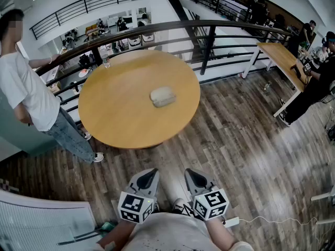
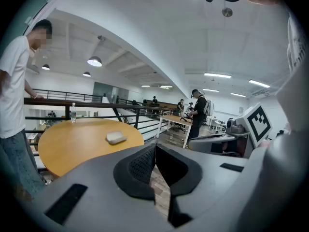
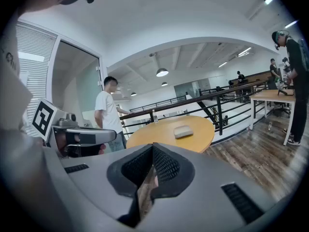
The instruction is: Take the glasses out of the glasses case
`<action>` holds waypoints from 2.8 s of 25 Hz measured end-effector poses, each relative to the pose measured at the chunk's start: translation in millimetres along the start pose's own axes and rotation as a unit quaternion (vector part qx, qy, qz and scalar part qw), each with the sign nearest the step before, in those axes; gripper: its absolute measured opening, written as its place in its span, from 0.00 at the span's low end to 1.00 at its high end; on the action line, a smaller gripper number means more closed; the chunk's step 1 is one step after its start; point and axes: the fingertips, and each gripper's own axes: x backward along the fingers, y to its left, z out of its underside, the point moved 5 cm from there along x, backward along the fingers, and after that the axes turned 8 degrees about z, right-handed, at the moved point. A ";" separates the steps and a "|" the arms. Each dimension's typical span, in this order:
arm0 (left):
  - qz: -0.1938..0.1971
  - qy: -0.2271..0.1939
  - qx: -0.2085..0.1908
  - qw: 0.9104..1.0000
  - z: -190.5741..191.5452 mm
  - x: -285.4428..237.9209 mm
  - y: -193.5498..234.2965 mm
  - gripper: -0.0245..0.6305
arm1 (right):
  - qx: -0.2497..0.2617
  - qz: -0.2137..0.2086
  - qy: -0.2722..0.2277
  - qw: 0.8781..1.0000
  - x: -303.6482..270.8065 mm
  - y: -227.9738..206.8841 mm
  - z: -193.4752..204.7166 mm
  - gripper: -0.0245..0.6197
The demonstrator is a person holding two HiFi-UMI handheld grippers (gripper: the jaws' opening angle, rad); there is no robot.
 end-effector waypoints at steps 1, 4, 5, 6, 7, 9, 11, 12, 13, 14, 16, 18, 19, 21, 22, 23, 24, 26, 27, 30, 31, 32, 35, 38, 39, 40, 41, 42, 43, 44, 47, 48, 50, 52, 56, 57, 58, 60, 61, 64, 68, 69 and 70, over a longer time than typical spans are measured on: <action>0.000 0.001 0.000 1.000 -0.5 -0.6 0.1 0.07 | 0.001 0.000 0.000 1.000 -0.2 -0.4 -0.7 0.08; 0.000 0.002 0.003 1.000 -1.9 -1.5 0.1 0.07 | 0.003 -0.001 -0.001 1.000 -0.2 -0.6 -2.8 0.08; 0.000 0.001 0.004 1.000 -2.2 -1.3 0.1 0.07 | 0.004 -0.002 -0.002 1.000 0.0 -0.3 -3.3 0.08; 0.000 0.002 0.005 1.000 -2.4 -0.8 -0.1 0.07 | 0.004 -0.002 -0.002 1.000 0.3 0.3 -3.6 0.08; 0.000 0.002 0.005 1.000 -2.4 -0.3 -0.4 0.07 | 0.005 -0.003 -0.001 1.000 0.7 0.9 -3.6 0.08; 0.001 0.002 0.004 1.000 -1.7 0.5 -1.7 0.07 | 0.005 -0.003 0.001 1.000 1.9 1.2 -2.3 0.08; 0.003 0.001 0.004 1.000 -0.8 1.1 -2.9 0.07 | -0.004 -0.003 0.000 1.000 2.9 0.5 -0.8 0.08; 0.003 0.001 0.004 1.000 -0.5 1.5 -3.3 0.07 | -0.011 -0.003 -0.002 1.000 3.3 0.1 -0.8 0.08; 0.004 0.001 0.004 1.000 -0.4 2.0 -3.6 0.07 | -0.018 -0.003 -0.005 1.000 3.7 0.0 -1.2 0.08; 0.005 0.001 0.004 1.000 -0.4 2.6 -3.8 0.07 | -0.021 -0.003 -0.008 1.000 4.2 0.3 -1.9 0.08; 0.006 0.002 0.003 1.000 0.0 4.0 -4.0 0.07 | -0.020 -0.002 -0.010 1.000 5.2 1.7 -2.2 0.08; 0.008 0.001 0.003 1.000 1.2 5.1 -4.6 0.07 | -0.019 0.000 -0.010 1.000 6.6 2.4 -0.7 0.08; 0.008 0.001 0.002 1.000 1.5 5.9 -4.7 0.07 | -0.019 0.001 -0.009 1.000 7.2 2.8 0.0 0.08; 0.010 -0.002 0.002 1.000 0.4 8.3 -3.7 0.07 | -0.021 0.002 -0.008 1.000 7.6 4.3 -0.4 0.08; 0.011 -0.002 0.002 1.000 -0.5 9.5 -2.5 0.07 | -0.021 0.004 -0.008 1.000 7.2 5.3 -1.3 0.08; 0.012 -0.002 0.002 1.000 -1.0 10.8 -0.7 0.07 | -0.021 0.005 -0.008 1.000 6.4 6.5 -2.2 0.08; 0.013 -0.002 0.003 1.000 -1.2 12.2 1.4 0.07 | -0.021 0.007 -0.008 1.000 5.4 7.9 -3.0 0.08; 0.016 -0.001 0.004 1.000 -1.2 15.3 5.7 0.07 | -0.021 0.009 -0.008 1.000 3.4 11.0 -4.2 0.08; 0.017 -0.001 0.004 1.000 -1.2 17.1 7.5 0.07 | -0.021 0.010 -0.008 1.000 2.8 12.8 -4.7 0.08; 0.018 -0.006 0.004 1.000 -1.1 24.5 14.6 0.07 | -0.018 0.016 -0.011 1.000 1.1 19.3 -6.0 0.08; 0.018 -0.008 0.004 1.000 -0.7 27.9 18.5 0.07 | -0.016 0.020 -0.013 1.000 0.1 21.6 -6.7 0.08; 0.018 -0.009 0.004 1.000 -0.1 31.6 23.0 0.07 | -0.015 0.024 -0.015 0.999 -1.0 24.1 -7.4 0.08; 0.019 -0.012 0.005 1.000 1.9 43.8 36.4 0.07 | -0.016 0.033 -0.021 0.999 -5.0 32.5 -7.6 0.08; 0.020 -0.015 0.002 1.000 3.7 55.0 47.4 0.07 | -0.019 0.039 -0.024 0.999 -9.0 42.4 -7.0 0.08; 0.020 -0.017 0.001 1.000 4.0 57.8 50.7 0.07 | -0.020 0.042 -0.025 0.999 -9.8 45.5 -7.1 0.08; 0.021 -0.018 0.000 1.000 4.2 59.9 54.1 0.07 | -0.021 0.044 -0.026 0.998 -10.9 48.3 -7.0 0.08; 0.022 -0.019 0.000 1.000 4.8 61.2 57.4 0.07 | -0.021 0.046 -0.028 0.998 -12.2 51.1 -6.6 0.08; 0.023 -0.019 0.001 1.000 5.7 61.8 60.5 0.07 | -0.021 0.046 -0.028 0.998 -13.8 53.9 -6.0 0.08; 0.026 -0.020 0.002 0.999 6.7 62.1 63.0 0.07 | -0.020 0.046 -0.028 0.998 -15.5 56.4 -5.1 0.08; 0.028 -0.020 0.003 0.999 7.3 62.1 65.0 0.07 | -0.020 0.045 -0.028 0.998 -17.3 58.4 -4.1 0.08; 0.035 -0.023 0.002 0.999 4.8 58.4 69.9 0.07 | -0.020 0.044 -0.030 0.998 -23.8 60.7 -6.3 0.08; 0.035 -0.025 0.001 0.999 3.1 55.9 72.2 0.07 | -0.019 0.044 -0.031 0.998 -26.8 60.7 -8.4 0.08; 0.034 -0.027 0.002 0.999 0.9 49.4 78.3 0.07 | -0.014 0.041 -0.033 0.998 -34.5 59.7 -12.3 0.08; 0.034 -0.024 0.005 0.999 1.1 40.1 85.0 0.07 | -0.005 0.039 -0.033 0.999 -43.9 57.0 -14.1 0.08; 0.033 -0.017 0.005 0.999 -1.3 9.9 98.6 0.07 | 0.005 0.033 -0.031 0.999 -68.5 37.2 -14.2 0.08; 0.032 -0.015 0.006 0.999 -3.1 0.3 102.8 0.07 | 0.002 0.030 -0.031 0.999 -76.7 29.6 -15.1 0.08; 0.031 -0.013 0.007 0.999 -5.0 -9.7 107.4 0.07 | 0.000 0.026 -0.030 0.999 -85.6 22.0 -16.6 0.08; 0.030 -0.008 0.008 0.999 -9.4 -31.5 118.1 0.07 | 0.004 0.018 -0.029 0.999 -105.4 7.3 -23.1 0.08; 0.030 -0.006 0.008 1.000 -12.5 -44.2 124.3 0.07 | 0.008 0.014 -0.029 0.999 -116.2 -0.8 -28.4 0.08; 0.028 -0.002 0.007 1.000 -28.1 -88.4 145.2 0.07 | 0.012 0.003 -0.029 1.000 -151.8 -32.0 -48.1 0.08; 0.018 0.000 0.006 1.000 -53.4 -144.5 167.8 0.07 | 0.027 -0.018 -0.031 0.999 -197.3 -75.2 -75.2 0.08; 0.015 -0.001 0.005 1.000 -61.1 -156.8 172.9 0.07 | 0.032 -0.024 -0.032 0.999 -207.3 -84.8 -83.7 0.08; 0.011 -0.004 0.004 1.000 -68.8 -169.0 177.8 0.07 | 0.036 -0.029 -0.032 0.998 -216.7 -94.4 -91.8 0.08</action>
